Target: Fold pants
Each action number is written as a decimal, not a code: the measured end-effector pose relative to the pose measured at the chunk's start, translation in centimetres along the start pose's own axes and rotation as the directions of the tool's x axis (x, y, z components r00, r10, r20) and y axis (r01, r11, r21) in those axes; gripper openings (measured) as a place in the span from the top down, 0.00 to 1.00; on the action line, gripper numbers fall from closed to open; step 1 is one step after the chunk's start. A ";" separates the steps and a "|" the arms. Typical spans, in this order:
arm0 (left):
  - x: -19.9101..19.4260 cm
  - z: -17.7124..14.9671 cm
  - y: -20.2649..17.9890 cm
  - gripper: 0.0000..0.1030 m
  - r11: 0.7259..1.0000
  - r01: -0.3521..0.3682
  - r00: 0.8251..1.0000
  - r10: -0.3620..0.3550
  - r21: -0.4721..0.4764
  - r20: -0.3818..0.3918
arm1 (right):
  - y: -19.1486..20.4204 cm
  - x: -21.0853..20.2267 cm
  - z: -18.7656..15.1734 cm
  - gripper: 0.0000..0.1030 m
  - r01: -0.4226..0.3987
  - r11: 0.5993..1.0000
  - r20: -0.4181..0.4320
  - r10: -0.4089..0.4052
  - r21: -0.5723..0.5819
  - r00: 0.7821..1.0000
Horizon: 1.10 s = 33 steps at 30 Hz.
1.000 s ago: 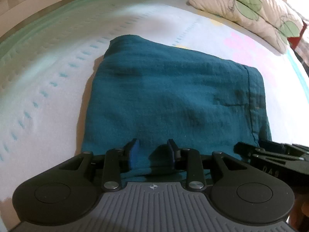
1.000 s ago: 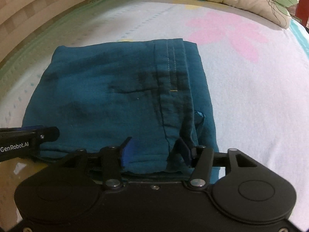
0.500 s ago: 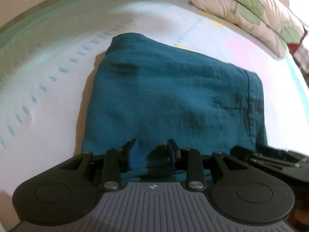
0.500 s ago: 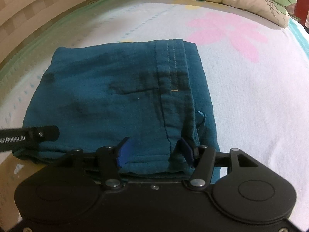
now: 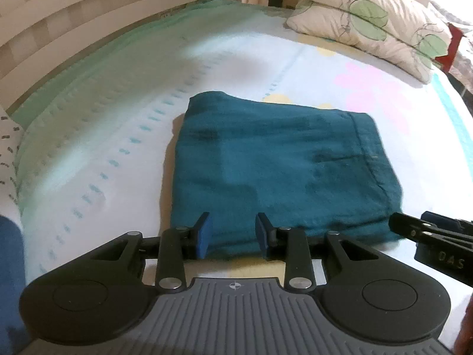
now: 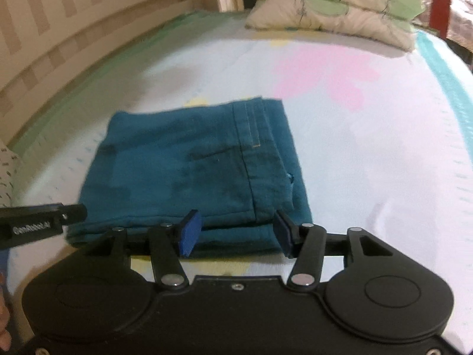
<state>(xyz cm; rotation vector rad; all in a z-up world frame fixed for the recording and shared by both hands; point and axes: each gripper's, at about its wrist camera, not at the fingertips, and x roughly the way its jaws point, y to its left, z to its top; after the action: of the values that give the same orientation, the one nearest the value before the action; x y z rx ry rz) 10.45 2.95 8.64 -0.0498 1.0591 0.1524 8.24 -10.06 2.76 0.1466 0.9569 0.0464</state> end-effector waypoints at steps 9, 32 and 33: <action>-4.9 -2.0 -0.7 0.70 0.999 0.040 0.999 -0.040 -0.002 0.022 | 1.5 -5.6 -1.3 0.43 0.005 1.000 0.030 -0.005 0.016 1.000; -9.2 -4.7 -1.1 0.70 0.999 0.033 0.998 -0.033 -0.011 0.057 | 4.0 -9.2 -2.7 0.42 -0.006 1.000 0.059 0.005 0.011 0.998; -9.3 -4.7 -1.2 0.70 0.999 0.034 0.998 -0.034 -0.012 0.057 | 3.9 -9.2 -2.7 0.42 -0.005 1.000 0.058 0.004 0.012 0.998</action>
<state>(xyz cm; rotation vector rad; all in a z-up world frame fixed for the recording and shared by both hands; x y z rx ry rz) 2.10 0.30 14.39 -0.0749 0.9997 0.1292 0.82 -6.86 9.30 0.1607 0.8988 0.0400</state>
